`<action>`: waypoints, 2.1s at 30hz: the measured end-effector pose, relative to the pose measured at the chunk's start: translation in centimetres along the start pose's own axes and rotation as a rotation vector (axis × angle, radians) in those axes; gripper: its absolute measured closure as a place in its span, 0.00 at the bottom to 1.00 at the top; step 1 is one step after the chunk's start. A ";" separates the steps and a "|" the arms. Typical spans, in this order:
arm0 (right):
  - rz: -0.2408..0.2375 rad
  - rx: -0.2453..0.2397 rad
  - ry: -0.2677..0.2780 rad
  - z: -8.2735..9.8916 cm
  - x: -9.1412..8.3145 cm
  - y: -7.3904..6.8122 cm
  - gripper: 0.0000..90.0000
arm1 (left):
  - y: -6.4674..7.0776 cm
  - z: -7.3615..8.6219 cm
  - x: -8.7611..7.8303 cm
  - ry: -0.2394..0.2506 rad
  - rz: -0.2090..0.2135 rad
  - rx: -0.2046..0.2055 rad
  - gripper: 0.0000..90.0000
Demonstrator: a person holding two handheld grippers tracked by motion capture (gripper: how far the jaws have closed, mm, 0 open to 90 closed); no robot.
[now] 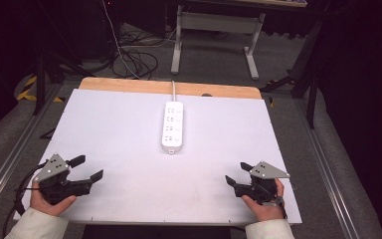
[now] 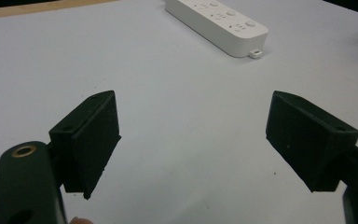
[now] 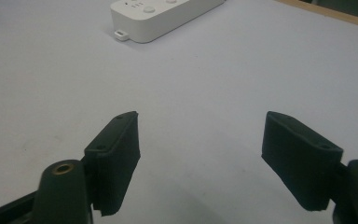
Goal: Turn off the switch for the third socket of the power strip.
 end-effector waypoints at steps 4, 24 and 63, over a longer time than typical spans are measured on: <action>-0.001 0.001 -0.002 0.0 0.1 0.0 0.31 | 0.2 -0.1 0.0 0.003 0.004 -0.010 0.20; -0.027 -0.002 -0.021 -0.2 0.4 -0.2 0.39 | 0.2 -0.2 -0.4 0.023 -0.036 0.033 0.20; -0.110 -0.051 -0.064 -8.9 1.0 0.4 0.47 | 0.4 -0.2 -0.4 0.023 -0.031 0.051 0.20</action>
Point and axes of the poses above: each handheld gripper's, and its own axes: x roughly forward along the jaws, z roughly out of its underside, y roughly to its right, the point moved 6 cm from there along x, roughly forward along the jaws, and after that the axes turned 12 degrees about -z, right-handed, at the moved point
